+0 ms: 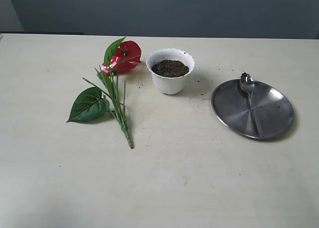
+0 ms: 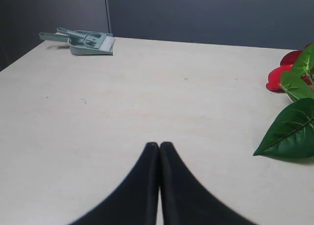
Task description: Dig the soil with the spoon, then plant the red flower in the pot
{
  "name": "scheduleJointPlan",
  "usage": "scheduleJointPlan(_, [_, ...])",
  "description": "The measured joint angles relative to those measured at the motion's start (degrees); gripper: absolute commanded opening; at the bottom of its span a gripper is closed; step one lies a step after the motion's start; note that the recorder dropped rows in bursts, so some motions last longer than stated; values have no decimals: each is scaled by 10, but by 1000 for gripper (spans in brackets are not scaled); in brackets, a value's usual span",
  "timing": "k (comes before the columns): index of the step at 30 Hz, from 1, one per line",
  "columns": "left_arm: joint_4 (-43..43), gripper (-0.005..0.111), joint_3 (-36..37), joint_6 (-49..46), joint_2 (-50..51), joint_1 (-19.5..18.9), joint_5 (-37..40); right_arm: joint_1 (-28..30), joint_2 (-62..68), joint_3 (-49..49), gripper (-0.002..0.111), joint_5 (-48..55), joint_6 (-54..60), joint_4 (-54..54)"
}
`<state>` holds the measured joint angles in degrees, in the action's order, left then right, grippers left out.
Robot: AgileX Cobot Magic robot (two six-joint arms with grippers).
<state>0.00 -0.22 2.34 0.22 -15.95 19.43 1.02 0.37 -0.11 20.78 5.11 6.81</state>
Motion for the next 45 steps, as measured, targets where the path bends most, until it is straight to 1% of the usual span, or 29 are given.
scheduleJointPlan(3, [-10,0,0,0,0,0,-48,0,0,0,0,0,0,0])
scheduleJointPlan(8, [-69,0,0,0,0,0,-223,0,0,0,0,0,0,0])
scheduleJointPlan(11, [-82,0,0,0,0,0,-317,0,0,0,0,0,0,0])
scheduleJointPlan(14, [-86,0,0,0,0,0,-384,0,0,0,0,0,0,0])
scheduleJointPlan(16, [-88,0,0,0,0,0,-412,0,0,0,0,0,0,0])
scheduleJointPlan(19, [-90,0,0,0,0,0,-427,0,0,0,0,0,0,0])
scheduleJointPlan(24, [-91,0,0,0,0,0,-428,0,0,0,0,0,0,9])
scheduleJointPlan(30, [-91,0,0,0,0,0,-466,0,0,0,0,0,0,13])
scheduleJointPlan(32, [-98,0,0,51,0,0,-497,0,0,0,0,0,0,13])
scheduleJointPlan(35, [-96,0,-1,76,0,0,-482,0,0,0,0,1,0,13])
scheduleJointPlan(36, [-66,2,-17,81,0,0,-446,0,0,0,0,1,0,14])
scheduleJointPlan(37, [-40,9,-29,88,0,0,-425,0,0,0,0,1,0,17])
scheduleJointPlan(38, [12,14,-56,121,0,0,-393,0,0,0,0,1,0,23])
scheduleJointPlan(42, [109,49,-131,229,0,0,-341,0,0,0,0,1,0,26])
scheduleJointPlan(43, [138,56,-155,257,5,0,-335,0,0,0,0,1,0,26])
scheduleJointPlan(45, [201,61,-206,312,24,0,-330,0,0,0,0,1,0,27])
